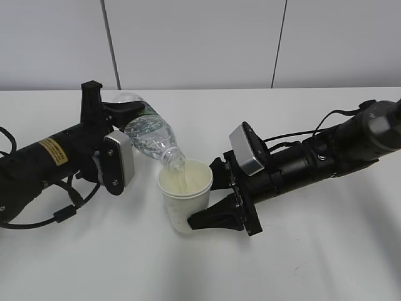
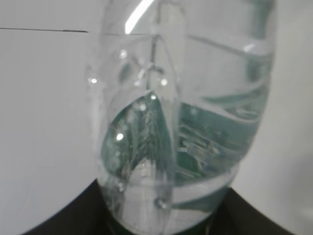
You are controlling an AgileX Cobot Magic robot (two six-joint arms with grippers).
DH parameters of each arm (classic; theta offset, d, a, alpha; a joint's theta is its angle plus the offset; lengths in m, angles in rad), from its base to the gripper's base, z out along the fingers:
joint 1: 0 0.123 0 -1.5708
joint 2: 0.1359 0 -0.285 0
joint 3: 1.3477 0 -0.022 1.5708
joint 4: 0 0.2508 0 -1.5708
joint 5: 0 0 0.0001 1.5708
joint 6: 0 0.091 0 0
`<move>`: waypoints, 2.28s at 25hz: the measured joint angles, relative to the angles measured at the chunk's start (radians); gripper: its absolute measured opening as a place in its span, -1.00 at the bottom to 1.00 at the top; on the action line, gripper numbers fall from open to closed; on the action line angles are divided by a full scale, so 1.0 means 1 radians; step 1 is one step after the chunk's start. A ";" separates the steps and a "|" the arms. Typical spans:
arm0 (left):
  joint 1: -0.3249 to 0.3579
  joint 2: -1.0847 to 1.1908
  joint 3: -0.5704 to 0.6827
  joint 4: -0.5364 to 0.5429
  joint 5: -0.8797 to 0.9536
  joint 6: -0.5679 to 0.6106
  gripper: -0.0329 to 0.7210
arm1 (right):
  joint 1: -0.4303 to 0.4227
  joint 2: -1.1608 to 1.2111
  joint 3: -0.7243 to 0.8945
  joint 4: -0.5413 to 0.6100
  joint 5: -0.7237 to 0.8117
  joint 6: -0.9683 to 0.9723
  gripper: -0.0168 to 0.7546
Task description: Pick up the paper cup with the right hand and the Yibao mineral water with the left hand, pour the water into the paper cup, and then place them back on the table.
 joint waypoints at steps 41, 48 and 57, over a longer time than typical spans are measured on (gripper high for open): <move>0.000 -0.002 -0.040 -0.027 -0.002 0.104 -0.14 | 0.000 0.000 0.000 -0.041 0.075 0.023 0.36; 0.000 -0.002 -0.040 -0.033 -0.002 0.105 -0.14 | 0.000 0.000 0.000 -0.041 0.075 0.023 0.36; 0.000 -0.002 -0.043 -0.035 -0.007 0.108 -0.14 | 0.000 0.000 0.000 -0.046 0.075 0.026 0.36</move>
